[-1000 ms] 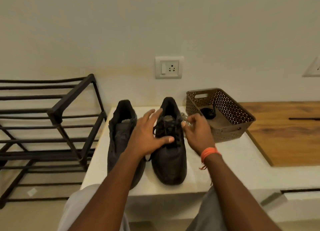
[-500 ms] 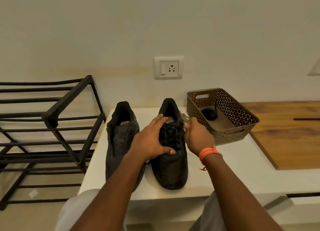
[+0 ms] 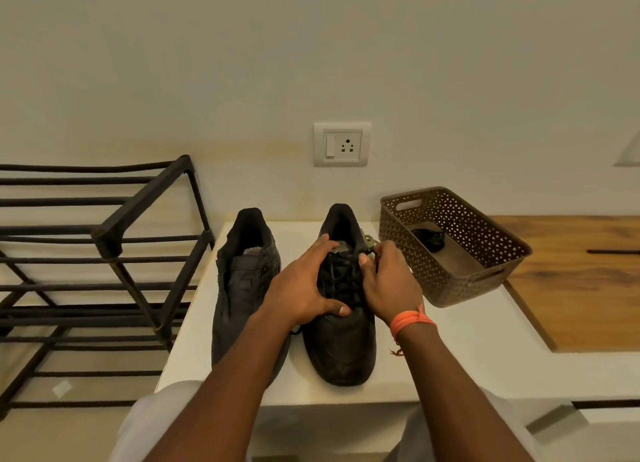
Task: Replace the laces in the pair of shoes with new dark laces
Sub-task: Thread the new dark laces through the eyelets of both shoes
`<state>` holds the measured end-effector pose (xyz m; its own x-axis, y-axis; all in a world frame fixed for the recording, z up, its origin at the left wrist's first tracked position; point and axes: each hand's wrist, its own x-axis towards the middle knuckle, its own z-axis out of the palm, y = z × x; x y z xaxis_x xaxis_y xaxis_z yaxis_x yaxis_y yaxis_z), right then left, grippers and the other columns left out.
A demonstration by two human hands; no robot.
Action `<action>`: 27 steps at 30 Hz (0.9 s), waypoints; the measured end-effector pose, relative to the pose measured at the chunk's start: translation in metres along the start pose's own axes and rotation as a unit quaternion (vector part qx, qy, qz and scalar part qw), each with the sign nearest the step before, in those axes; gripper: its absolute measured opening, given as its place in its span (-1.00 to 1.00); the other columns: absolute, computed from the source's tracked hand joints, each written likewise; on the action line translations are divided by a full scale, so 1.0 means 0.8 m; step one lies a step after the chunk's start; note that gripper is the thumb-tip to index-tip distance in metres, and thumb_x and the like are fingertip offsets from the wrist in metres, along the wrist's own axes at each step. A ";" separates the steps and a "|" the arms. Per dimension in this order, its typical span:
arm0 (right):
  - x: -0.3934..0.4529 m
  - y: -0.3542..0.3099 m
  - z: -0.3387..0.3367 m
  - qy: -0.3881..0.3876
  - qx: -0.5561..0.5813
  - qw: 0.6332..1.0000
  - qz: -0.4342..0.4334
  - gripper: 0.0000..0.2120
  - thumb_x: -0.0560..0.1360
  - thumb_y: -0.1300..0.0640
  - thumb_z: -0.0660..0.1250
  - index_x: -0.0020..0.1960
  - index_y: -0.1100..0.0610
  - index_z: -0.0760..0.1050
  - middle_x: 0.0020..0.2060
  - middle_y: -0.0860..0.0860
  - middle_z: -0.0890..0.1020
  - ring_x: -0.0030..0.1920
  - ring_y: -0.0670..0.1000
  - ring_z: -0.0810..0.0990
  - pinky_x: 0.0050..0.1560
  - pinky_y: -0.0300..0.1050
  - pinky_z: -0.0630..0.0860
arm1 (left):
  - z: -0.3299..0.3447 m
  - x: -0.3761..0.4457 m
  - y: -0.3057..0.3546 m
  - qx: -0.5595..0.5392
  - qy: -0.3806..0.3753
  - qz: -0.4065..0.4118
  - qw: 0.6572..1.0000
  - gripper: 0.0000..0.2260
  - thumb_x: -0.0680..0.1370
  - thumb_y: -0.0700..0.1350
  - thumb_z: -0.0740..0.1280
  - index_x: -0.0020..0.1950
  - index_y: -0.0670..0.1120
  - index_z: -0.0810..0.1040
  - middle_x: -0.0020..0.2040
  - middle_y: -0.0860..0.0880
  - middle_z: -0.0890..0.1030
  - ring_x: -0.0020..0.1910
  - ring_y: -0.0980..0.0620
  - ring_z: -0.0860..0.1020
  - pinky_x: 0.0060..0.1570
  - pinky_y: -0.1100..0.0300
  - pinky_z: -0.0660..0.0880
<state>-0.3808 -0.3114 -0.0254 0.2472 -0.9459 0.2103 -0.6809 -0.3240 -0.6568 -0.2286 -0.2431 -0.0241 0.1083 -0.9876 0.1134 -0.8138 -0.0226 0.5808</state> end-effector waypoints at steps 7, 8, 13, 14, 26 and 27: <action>0.010 0.013 0.010 0.014 -0.026 0.999 -0.033 -0.74 0.61 0.00 0.20 0.20 0.13 0.40 0.17 0.12 0.40 0.09 0.12 0.50 0.01 -0.06 0.48 | 0.003 0.004 -0.004 -0.025 0.003 0.001 1.000 -0.09 0.24 0.12 0.59 0.45 0.25 0.14 0.53 0.17 0.20 0.39 -0.04 0.38 0.32 -0.12 0.40; 0.011 0.013 0.011 0.022 -0.029 0.998 -0.043 -0.77 0.61 0.00 0.20 0.16 0.13 0.42 0.14 0.11 0.40 0.05 0.11 0.49 -0.01 -0.06 0.49 | 0.003 0.004 -0.004 -0.027 0.003 -0.001 1.000 -0.09 0.24 0.11 0.60 0.45 0.25 0.14 0.53 0.17 0.20 0.39 -0.04 0.38 0.33 -0.11 0.40; 0.014 0.018 0.000 0.056 -0.115 0.992 -0.023 -0.75 0.63 0.00 0.13 0.05 0.12 0.50 -0.04 0.05 0.46 -0.12 0.06 0.49 -0.13 -0.05 0.49 | 0.004 0.003 0.000 -0.026 0.019 -0.019 0.999 -0.13 0.22 0.11 0.61 0.40 0.26 0.19 0.45 0.16 0.33 0.34 -0.04 0.43 0.27 -0.09 0.43; 0.013 0.023 -0.006 0.076 -0.118 0.990 0.003 -0.76 0.63 0.00 0.14 0.02 0.10 0.51 -0.07 0.04 0.50 -0.14 0.05 0.50 -0.14 -0.05 0.49 | 0.004 0.003 0.002 -0.026 0.021 -0.022 0.999 -0.15 0.22 0.11 0.61 0.38 0.26 0.21 0.41 0.16 0.38 0.32 -0.04 0.44 0.24 -0.08 0.44; -0.006 0.023 -0.030 0.104 0.123 0.987 -0.003 -0.66 0.55 -0.03 0.32 -0.31 0.14 0.50 -0.43 0.00 0.52 -0.36 -0.04 0.47 -0.32 -0.16 0.41 | -0.030 -0.010 0.003 0.007 0.142 -0.191 0.971 -0.65 0.55 0.17 0.28 0.11 -0.08 0.59 -0.12 -0.04 0.62 -0.14 0.01 0.59 0.10 -0.03 0.56; -0.007 0.020 -0.032 0.109 0.158 0.981 -0.009 -0.67 0.55 -0.01 0.34 -0.32 0.14 0.50 -0.43 -0.01 0.52 -0.37 -0.08 0.47 -0.32 -0.21 0.41 | -0.033 -0.012 0.001 0.007 0.150 -0.184 0.971 -0.65 0.57 0.17 0.25 -0.07 -0.09 0.62 -0.23 -0.03 0.61 -0.24 0.03 0.58 0.03 -0.02 0.58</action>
<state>-0.4104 -0.3113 -0.0187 0.0812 -0.9326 0.3517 -0.4206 -0.3519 -0.8362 -0.2154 -0.2294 -0.0031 0.5530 -0.8226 0.1323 -0.6962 -0.3690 0.6158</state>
